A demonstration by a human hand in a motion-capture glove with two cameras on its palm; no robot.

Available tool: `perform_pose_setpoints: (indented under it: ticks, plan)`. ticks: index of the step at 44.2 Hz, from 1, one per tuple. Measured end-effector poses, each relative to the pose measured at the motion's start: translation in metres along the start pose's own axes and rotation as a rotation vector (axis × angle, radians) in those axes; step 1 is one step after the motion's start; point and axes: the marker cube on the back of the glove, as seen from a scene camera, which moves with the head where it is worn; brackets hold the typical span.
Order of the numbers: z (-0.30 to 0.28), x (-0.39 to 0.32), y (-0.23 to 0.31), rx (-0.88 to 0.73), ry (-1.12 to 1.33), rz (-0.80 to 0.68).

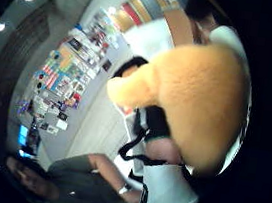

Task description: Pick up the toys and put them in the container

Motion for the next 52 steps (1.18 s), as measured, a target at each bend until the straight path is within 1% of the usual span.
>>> perform_pose_setpoints:
  ticks: [1, 3, 5, 8, 9, 14, 20, 23, 28, 31, 39, 52]
  plan:
    - [0.0, 0.002, 0.002, -0.016, -0.008, 0.037]
    - [-0.002, 0.01, 0.01, -0.011, 0.049, 0.035]
    - [-0.007, 0.008, 0.021, 0.015, 0.069, -0.005]
    - [-0.014, 0.002, 0.044, 0.036, 0.067, -0.106]
    - [-0.016, 0.001, 0.052, 0.035, 0.052, -0.107]
    - [-0.026, -0.007, 0.094, 0.019, -0.099, 0.131]
    - [-0.023, 0.03, 0.17, -0.002, -0.034, 0.334]
    - [-0.021, 0.053, 0.194, -0.016, 0.009, 0.423]
    - [-0.019, 0.069, 0.226, -0.051, 0.051, 0.532]
    - [-0.017, 0.079, 0.238, -0.073, 0.081, 0.578]
    - [-0.012, 0.097, 0.25, -0.106, 0.079, 0.617]
    - [-0.019, 0.108, 0.256, -0.055, 0.024, 0.592]
